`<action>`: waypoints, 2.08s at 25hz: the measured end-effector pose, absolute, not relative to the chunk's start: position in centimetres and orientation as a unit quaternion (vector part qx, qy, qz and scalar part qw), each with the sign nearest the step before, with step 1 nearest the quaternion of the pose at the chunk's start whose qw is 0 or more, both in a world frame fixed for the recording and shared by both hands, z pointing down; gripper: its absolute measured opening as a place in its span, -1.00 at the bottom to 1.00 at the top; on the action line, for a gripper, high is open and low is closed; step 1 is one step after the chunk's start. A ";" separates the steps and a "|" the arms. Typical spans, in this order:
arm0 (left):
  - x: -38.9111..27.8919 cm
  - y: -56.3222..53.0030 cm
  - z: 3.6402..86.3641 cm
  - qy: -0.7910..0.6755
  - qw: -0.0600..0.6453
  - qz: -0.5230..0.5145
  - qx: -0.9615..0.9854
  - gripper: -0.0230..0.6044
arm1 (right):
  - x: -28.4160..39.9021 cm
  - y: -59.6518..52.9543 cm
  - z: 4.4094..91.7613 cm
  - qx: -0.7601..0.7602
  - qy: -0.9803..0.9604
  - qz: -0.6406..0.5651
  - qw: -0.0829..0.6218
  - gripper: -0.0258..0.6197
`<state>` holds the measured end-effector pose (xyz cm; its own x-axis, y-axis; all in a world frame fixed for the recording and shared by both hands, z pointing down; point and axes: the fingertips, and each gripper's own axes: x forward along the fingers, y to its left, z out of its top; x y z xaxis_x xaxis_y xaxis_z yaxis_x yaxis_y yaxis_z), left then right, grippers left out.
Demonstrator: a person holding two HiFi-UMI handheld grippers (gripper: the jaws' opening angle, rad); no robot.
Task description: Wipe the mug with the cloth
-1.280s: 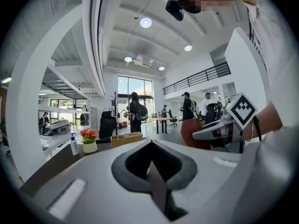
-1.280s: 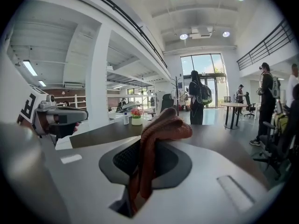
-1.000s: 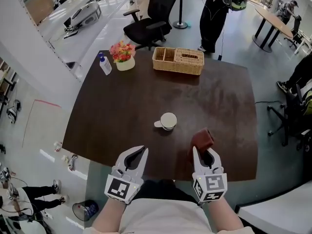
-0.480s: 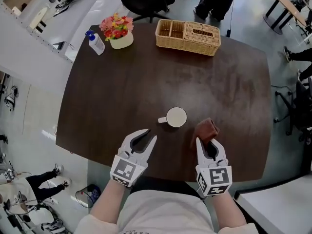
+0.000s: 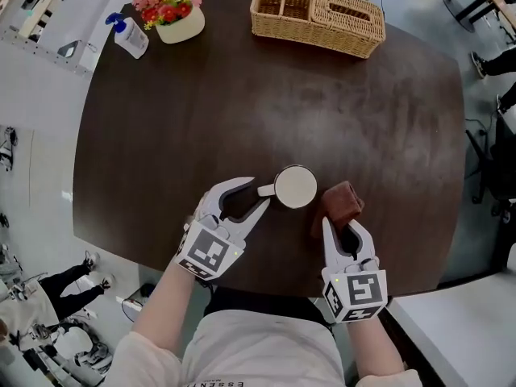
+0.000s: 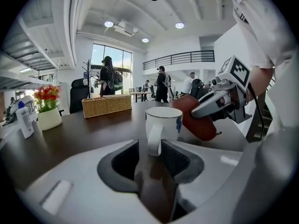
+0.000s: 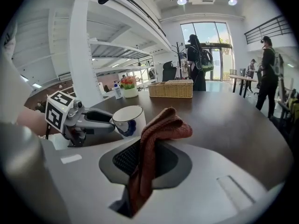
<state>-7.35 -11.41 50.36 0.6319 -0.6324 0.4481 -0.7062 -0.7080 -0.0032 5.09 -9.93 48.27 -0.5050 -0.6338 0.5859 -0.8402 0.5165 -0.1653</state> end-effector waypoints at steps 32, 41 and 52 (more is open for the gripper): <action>-6.5 -10.3 51.4 -0.217 0.024 0.238 0.946 -0.69 | -0.7 -7.1 53.2 0.282 -0.879 0.223 0.314 -0.65; -6.5 -10.9 51.3 -0.218 0.026 0.238 0.946 -0.69 | 4.2 -10.7 53.2 0.350 -0.850 0.235 0.315 -0.65; -6.0 -11.7 50.7 -0.230 -0.012 0.237 0.944 -0.68 | 3.9 -15.8 51.6 0.352 -0.857 0.173 0.335 -0.65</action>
<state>-6.04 -11.70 50.70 0.7814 -0.4396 0.4429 -0.4286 -0.8939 -0.1311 3.95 -15.77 51.60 -0.5286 -0.4872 0.6951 -0.7188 0.6925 -0.0613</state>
